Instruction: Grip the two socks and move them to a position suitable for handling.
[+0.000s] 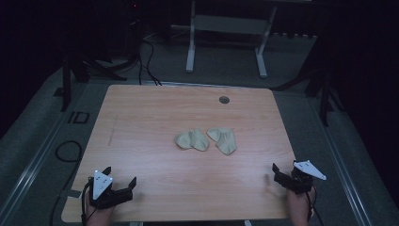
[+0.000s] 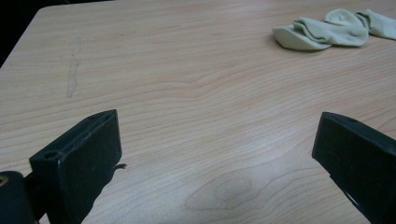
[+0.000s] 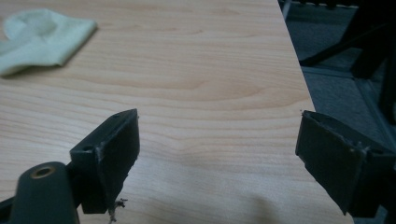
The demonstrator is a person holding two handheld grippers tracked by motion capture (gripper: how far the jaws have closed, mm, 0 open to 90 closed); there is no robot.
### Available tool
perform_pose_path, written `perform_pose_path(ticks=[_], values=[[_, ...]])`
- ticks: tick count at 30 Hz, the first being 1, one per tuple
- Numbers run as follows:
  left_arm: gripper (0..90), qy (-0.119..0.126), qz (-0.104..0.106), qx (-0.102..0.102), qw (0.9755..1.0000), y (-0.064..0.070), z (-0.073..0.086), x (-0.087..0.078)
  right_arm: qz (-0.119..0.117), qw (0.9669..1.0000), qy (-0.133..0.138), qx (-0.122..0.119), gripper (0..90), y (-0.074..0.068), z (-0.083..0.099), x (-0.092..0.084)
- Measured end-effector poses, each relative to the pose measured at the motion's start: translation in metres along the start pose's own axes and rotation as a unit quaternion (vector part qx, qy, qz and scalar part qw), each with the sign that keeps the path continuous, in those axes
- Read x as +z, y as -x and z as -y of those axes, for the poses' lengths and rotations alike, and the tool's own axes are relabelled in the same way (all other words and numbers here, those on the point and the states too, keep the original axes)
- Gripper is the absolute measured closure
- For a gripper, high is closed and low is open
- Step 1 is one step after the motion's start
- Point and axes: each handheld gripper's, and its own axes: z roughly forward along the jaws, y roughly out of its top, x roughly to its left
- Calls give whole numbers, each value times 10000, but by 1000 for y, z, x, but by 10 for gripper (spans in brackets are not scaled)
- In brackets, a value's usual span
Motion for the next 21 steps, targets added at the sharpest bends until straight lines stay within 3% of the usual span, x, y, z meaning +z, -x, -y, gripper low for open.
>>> perform_pose_path(ticks=[4,8,10,12,16,19,21], values=[[12,210,105,-94,9997,0,0,0,-17,9999,-169,-33,133,-1,-1,2],[13,255,172,-129,9994,0,-1,1,-47,9996,-257,-54,133,-1,-2,2],[13,132,73,46,9999,2,-1,2,-252,9990,-355,60,133,-1,-5,2],[13,147,92,35,9998,2,-1,2,-425,9981,-409,167,133,-2,-10,2],[13,266,9,116,9996,4,-3,-1,-625,9969,-455,109,125,-7,-24,3],[13,349,2,52,9994,4,-3,-2,-838,9952,-479,140,113,-11,-35,7],[13,227,76,-72,9997,5,-5,-3,-1023,9931,-562,102,111,-14,-41,12]])
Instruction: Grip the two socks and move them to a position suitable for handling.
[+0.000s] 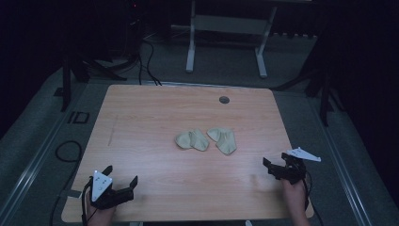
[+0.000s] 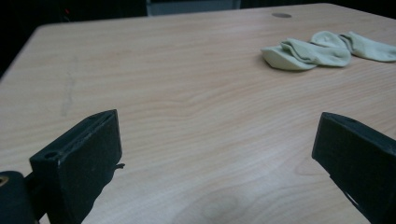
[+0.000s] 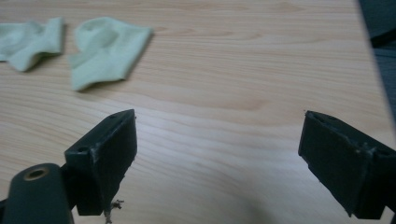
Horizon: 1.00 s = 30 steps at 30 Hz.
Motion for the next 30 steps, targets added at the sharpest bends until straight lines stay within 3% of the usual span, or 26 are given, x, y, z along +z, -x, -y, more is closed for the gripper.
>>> perform_pose_path(ticks=[2,4,7,10,13,15,24,29,30], values=[[13,-103,91,-77,9999,1,0,0,-115,9999,-64,-65,112,-4,-6,5],[13,-178,164,-62,9997,2,0,1,-28,9998,-81,-152,112,-11,-11,8],[13,-317,259,121,9991,8,0,4,25,9996,-96,-259,113,-21,-19,15],[13,-266,233,178,9992,10,-2,3,-90,9995,-195,-240,133,-29,-26,23],[12,-233,246,153,9993,10,-2,3,-98,9983,-422,-384,137,-41,-33,35],[12,-283,209,284,9990,12,-2,3,-183,9976,-554,-361,135,-49,-38,43],[13,-328,222,325,9987,13,-2,3,-221,9970,-685,-300,126,-73,-67,74],[13,-319,179,374,9986,13,-2,3,-109,9973,-667,-297,167,-78,-78,87],[13,-313,203,347,9987,12,-3,3,-69,9973,-676,-288,217,-80,-82,95]])
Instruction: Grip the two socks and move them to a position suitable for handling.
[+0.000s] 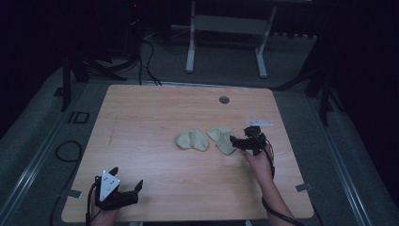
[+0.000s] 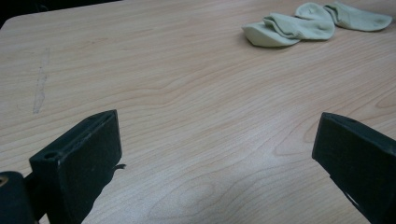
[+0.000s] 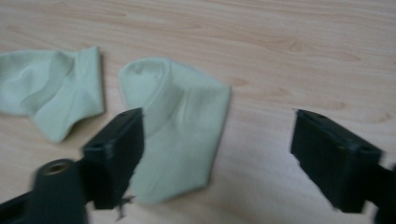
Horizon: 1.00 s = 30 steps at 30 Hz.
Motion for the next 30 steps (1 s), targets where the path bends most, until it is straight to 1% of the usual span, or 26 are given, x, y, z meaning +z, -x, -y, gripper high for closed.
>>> perform_pose_path(ticks=[2,3,4,5,6,7,8,10,11,12,13,15,18,20,21,22,23,24,26,27,28,30], values=[[13,10,0,-26,10000,0,0,0,-67,9999,-70,67,244,-2,-4,9],[13,31,23,-56,10000,-2,0,-1,-131,9998,-120,72,285,-4,-5,13],[13,40,15,-69,10000,-2,0,-1,-147,9998,-151,44,296,-7,-7,17],[13,40,15,-69,10000,-2,0,-1,-147,9998,-151,44,296,-7,-7,17],[13,19,50,-102,9999,-3,1,-1,-158,9997,-191,13,314,-13,-10,24],[13,19,50,-102,9999,-3,1,-1,-211,9995,-228,31,320,-16,-12,28],[13,21,71,-144,9999,-4,1,-1,-235,9994,-253,31,349,-20,-14,32],[13,27,111,-158,9998,-4,1,-1,-231,9993,-303,-14,362,-27,-16,39],[13,27,111,-158,9998,-4,1,-1,-208,9993,-322,-21,366,-30,-17,43],[13,40,161,-170,9997,-4,1,-1,-191,9992,-349,-40,379,-33,-17,47],[13,76,157,-121,9998,-4,0,-2,-163,9991,-386,-55,379,-35,-17,50],[13,102,172,-160,9997,-4,0,-2,-96,9989,-449,-63,386,-38,-17,57],[13,100,179,-170,9996,-5,0,-2,93,9986,-509,-55,400,-39,-15,66],[13,91,193,-190,9996,-5,0,-3,196,9979,-617,-40,416,-38,-13,71],[13,98,180,-198,9996,-6,0,-3,222,9981,-575,-60,439,-38,-12,71],[13,108,180,-213,9996,-6,0,-3,314,9978,-565,-122,481,-39,-11,71],[13,110,201,-235,9995,-6,0,-3,405,9973,-562,-236,511,-41,-11,71],[13,117,203,-236,9994,-7,0,-3,405,9973,-538,-305,556,-41,-10,71],[13,116,215,-256,9994,-8,1,-3,435,9976,-418,-345,668,-41,-6,69],[13,126,200,-271,9994,-8,1,-3,481,9977,-334,-352,740,-41,-4,69],[13,133,198,-283,9993,-8,1,-4,512,9978,-265,-342,771,-41,-2,68],[13,118,212,-278,9993,-7,1,-4,467,9978,-318,-352,795,-40,-3,67]])
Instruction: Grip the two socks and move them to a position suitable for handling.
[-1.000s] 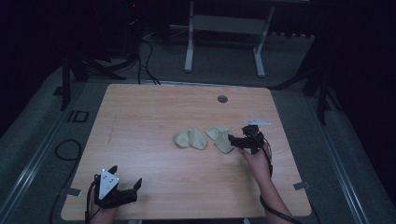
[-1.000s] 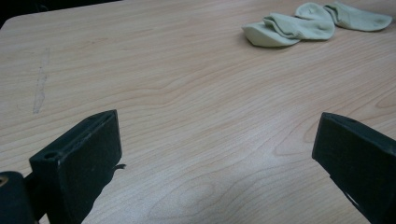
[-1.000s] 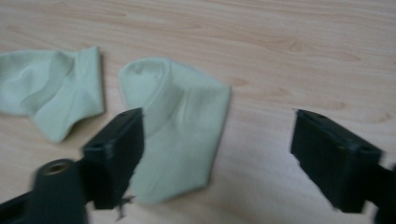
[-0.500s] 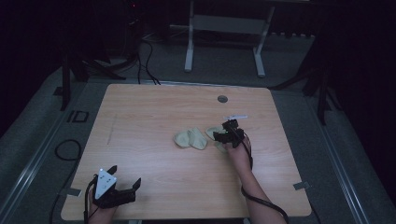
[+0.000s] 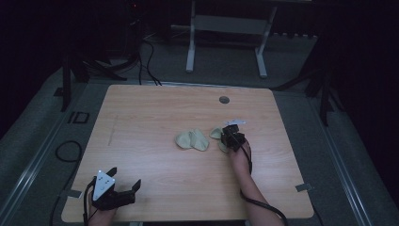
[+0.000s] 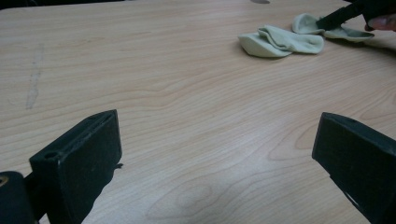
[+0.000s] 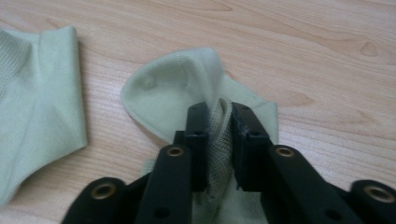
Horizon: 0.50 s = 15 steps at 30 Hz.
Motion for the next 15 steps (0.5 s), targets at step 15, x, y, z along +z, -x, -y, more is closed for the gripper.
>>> perform_pose_path(ticks=[15], values=[[13,-58,92,85,9999,5,-1,3,-729,9969,203,-239,807,5,-7,-56]])
